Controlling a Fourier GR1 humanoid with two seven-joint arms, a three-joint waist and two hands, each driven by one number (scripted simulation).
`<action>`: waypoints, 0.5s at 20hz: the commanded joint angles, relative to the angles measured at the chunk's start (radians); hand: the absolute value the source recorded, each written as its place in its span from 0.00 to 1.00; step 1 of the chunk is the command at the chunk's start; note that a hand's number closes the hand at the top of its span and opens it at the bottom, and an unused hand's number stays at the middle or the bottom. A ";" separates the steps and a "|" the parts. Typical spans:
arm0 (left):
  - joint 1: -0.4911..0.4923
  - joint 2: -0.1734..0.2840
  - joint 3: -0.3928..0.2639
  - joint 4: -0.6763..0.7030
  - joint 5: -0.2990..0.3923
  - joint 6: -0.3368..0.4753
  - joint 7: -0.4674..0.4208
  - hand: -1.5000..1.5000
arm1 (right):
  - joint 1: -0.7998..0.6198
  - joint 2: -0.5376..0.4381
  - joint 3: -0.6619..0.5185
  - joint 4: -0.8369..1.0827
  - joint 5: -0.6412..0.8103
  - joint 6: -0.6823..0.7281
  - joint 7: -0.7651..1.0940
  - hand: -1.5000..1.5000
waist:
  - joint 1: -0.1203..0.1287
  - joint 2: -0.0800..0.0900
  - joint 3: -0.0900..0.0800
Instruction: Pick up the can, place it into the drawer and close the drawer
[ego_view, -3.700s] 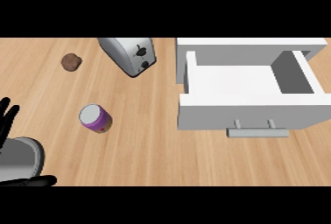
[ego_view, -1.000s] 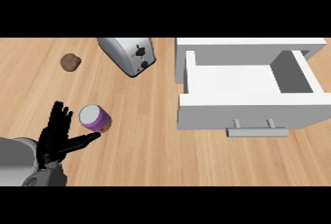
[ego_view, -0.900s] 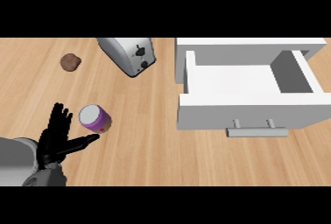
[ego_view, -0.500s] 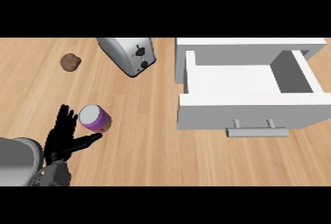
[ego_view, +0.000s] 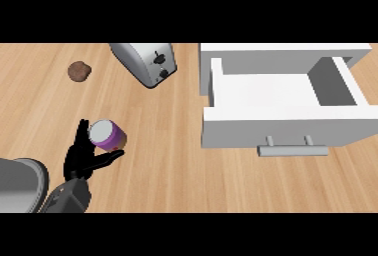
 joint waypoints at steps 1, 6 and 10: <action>-0.055 0.022 0.026 0.107 0.033 -0.043 -0.039 0.00 | -0.005 -0.016 -0.015 -0.034 -0.049 -0.020 0.064 0.00 | -0.001 0.000 0.000; -0.081 -0.019 0.013 0.143 0.039 -0.069 -0.094 1.00 | 0.061 0.045 0.028 -0.017 0.014 0.039 -0.051 0.00 | -0.003 0.000 0.000; -0.141 0.039 0.012 0.161 0.062 -0.185 -0.011 1.00 | 0.011 0.031 -0.003 -0.007 -0.011 0.020 0.016 0.00 | 0.000 0.000 0.000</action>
